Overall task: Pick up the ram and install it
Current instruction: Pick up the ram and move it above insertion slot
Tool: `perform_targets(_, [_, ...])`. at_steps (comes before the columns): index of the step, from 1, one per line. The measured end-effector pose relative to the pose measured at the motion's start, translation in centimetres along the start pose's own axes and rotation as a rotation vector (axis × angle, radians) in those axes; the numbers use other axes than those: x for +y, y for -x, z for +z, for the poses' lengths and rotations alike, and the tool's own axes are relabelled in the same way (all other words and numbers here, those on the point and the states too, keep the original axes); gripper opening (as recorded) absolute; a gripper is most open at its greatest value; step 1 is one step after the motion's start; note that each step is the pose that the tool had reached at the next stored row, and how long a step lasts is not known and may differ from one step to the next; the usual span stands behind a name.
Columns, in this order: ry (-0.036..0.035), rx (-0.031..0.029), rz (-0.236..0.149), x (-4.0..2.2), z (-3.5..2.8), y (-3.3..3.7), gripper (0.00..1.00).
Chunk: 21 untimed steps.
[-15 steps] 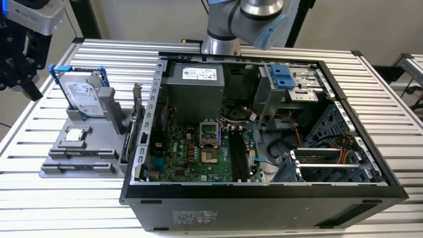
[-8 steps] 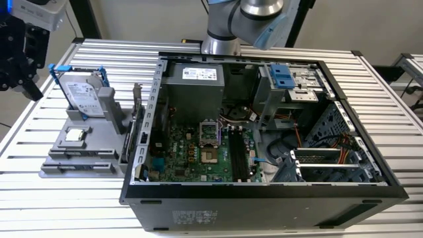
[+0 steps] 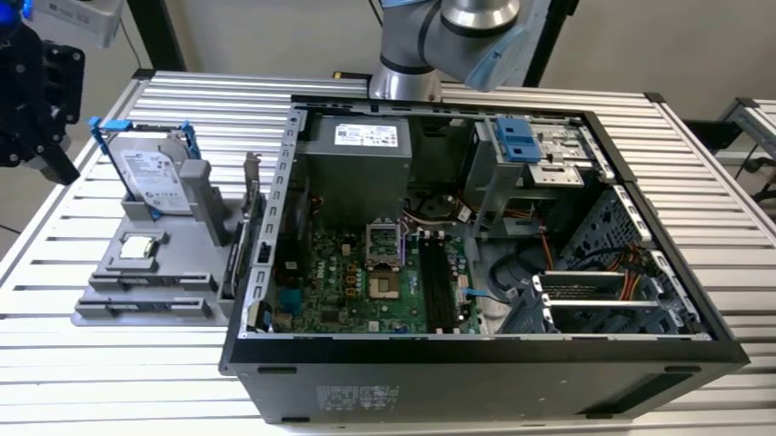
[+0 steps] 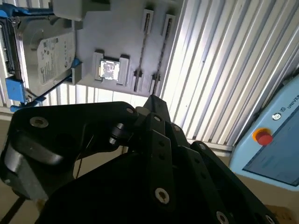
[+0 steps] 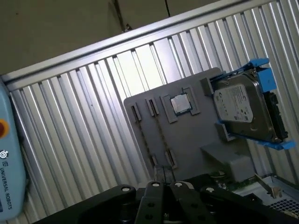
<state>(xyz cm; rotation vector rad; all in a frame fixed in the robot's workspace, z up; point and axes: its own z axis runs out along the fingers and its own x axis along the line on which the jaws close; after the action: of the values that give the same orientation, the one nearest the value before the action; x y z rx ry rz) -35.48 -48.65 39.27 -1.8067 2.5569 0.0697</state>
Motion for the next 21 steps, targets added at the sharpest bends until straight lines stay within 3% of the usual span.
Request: perform_targets(21, [0.0104, 0.0077, -0.346, -0.01, 0.00, 0.00, 0.00])
